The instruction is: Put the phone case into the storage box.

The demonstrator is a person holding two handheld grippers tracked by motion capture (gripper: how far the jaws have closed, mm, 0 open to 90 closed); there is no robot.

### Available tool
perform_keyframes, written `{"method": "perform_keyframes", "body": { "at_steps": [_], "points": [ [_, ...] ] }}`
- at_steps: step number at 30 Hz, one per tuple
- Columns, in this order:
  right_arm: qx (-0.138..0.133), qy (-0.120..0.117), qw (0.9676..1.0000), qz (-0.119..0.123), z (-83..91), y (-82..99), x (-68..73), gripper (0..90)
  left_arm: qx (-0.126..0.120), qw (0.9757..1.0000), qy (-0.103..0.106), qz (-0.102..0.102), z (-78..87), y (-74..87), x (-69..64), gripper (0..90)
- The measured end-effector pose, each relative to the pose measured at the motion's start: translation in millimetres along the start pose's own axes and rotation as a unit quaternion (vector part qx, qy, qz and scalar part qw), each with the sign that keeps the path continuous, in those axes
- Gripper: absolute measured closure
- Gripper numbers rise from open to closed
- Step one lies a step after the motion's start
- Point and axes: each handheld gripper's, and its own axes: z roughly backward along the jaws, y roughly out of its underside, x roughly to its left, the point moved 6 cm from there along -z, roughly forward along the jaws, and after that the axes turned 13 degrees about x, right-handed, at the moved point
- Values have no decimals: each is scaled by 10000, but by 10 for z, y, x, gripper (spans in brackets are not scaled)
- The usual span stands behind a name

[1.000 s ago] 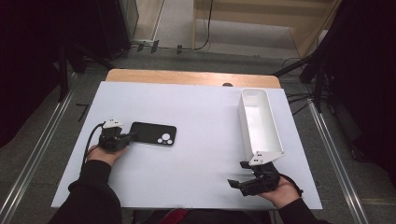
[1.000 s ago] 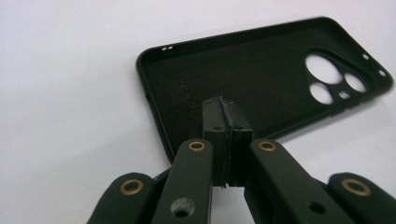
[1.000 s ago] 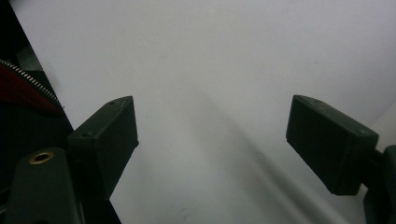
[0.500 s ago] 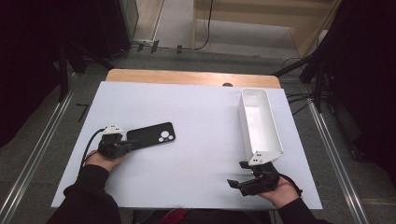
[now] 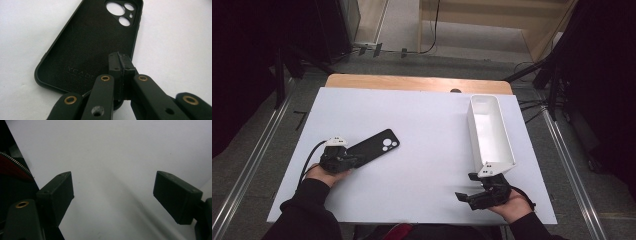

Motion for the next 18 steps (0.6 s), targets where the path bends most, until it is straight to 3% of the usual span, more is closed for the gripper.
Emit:
{"method": "perform_keyframes", "body": {
  "at_steps": [4,6,10,11,12,15,18],
  "points": [
    [-8,-5,10000,-11,1,-1,0,153,-133,9999,14,16,33,-20,0,892],
    [-33,5,10000,-15,1,-4,-4,153,-184,9998,-26,39,61,-36,12,796],
    [-42,12,10000,-19,1,-6,-7,153,-369,9993,10,-26,120,-62,0,695],
    [-42,12,10000,-19,1,-6,-7,153,-467,9989,34,-89,150,-79,-15,695],
    [-40,19,10000,-14,1,-6,-5,153,-627,9979,91,-131,188,-112,-47,581],
    [-48,26,10000,-7,4,-6,-12,153,-903,9956,164,-209,259,-161,-98,453],
    [-45,22,10000,-11,7,-5,-12,153,-1075,9933,371,-183,319,-176,-157,409]
  ]
}}
